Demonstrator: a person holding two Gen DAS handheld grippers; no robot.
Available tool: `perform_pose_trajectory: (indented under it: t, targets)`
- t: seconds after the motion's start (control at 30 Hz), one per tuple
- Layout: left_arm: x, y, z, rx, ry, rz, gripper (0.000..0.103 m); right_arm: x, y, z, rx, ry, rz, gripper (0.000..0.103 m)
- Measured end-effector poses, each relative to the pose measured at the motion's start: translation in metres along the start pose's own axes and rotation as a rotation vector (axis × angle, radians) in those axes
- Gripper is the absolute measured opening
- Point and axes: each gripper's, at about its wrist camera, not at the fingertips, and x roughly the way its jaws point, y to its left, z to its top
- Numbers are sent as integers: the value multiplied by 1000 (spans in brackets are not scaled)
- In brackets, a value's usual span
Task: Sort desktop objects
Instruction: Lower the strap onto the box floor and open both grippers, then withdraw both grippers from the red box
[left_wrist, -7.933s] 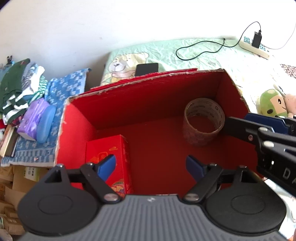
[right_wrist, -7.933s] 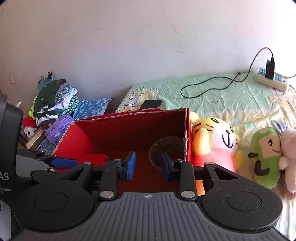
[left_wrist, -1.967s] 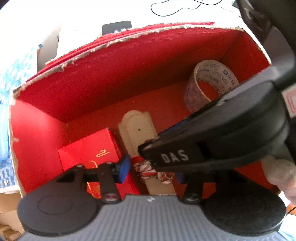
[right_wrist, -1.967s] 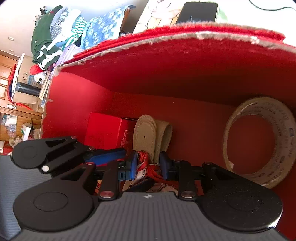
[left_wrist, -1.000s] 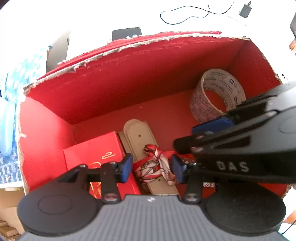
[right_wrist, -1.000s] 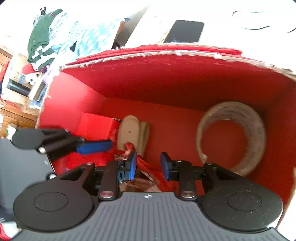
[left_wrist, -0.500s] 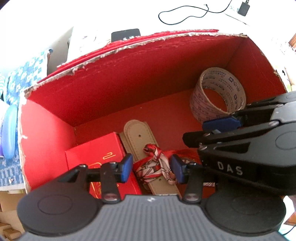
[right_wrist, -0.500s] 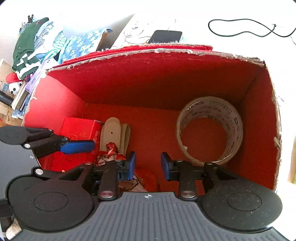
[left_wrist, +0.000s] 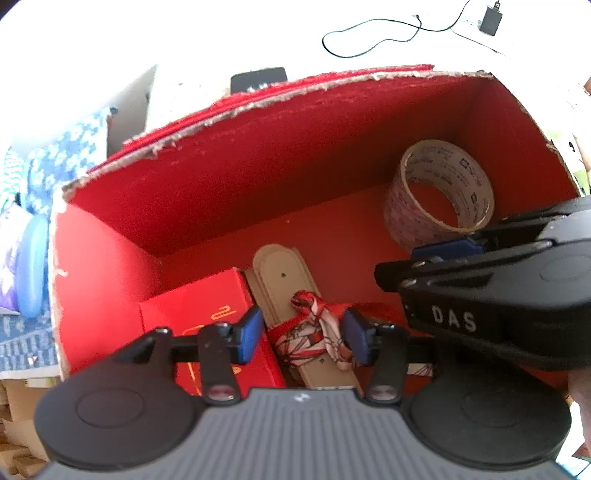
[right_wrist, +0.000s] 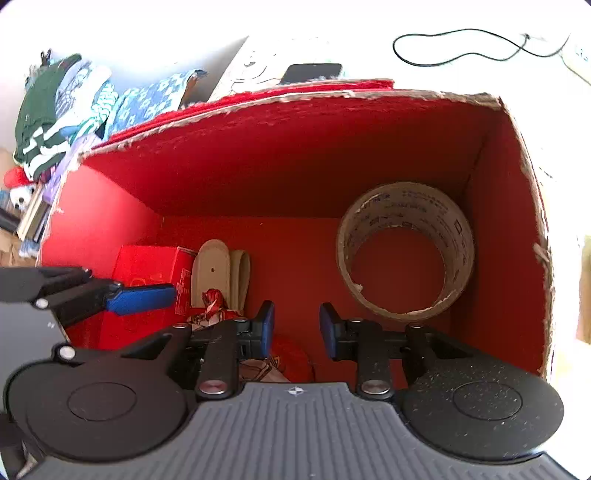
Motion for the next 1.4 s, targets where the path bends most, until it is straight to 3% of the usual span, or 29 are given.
perform_pose_trajectory:
  t: [0.1,0.2,0.53,0.8,1.07,1.4]
  targets:
    - [-9,-8,-4,15,-46,74,67,-2,-1,-2,11,-9,5,31]
    - [-15,-4,-5,-36,-46,38,68,-2,-3,-3,25,-17,13,31]
    - [-19,-2,-16,-100,-74,112,67,-4,0,-4,12,-30,14,30]
    - [-4,9,-10,-126,-67,173,84,-5,4,-6,-24,-47,4,30]
    - [2,7,-10,-113,-93,257,86,-7,2,-6,-13,-65,12,30]
    - [4,15,-11,-155,-71,230,85,-8,0,-7,6,-74,26,30]
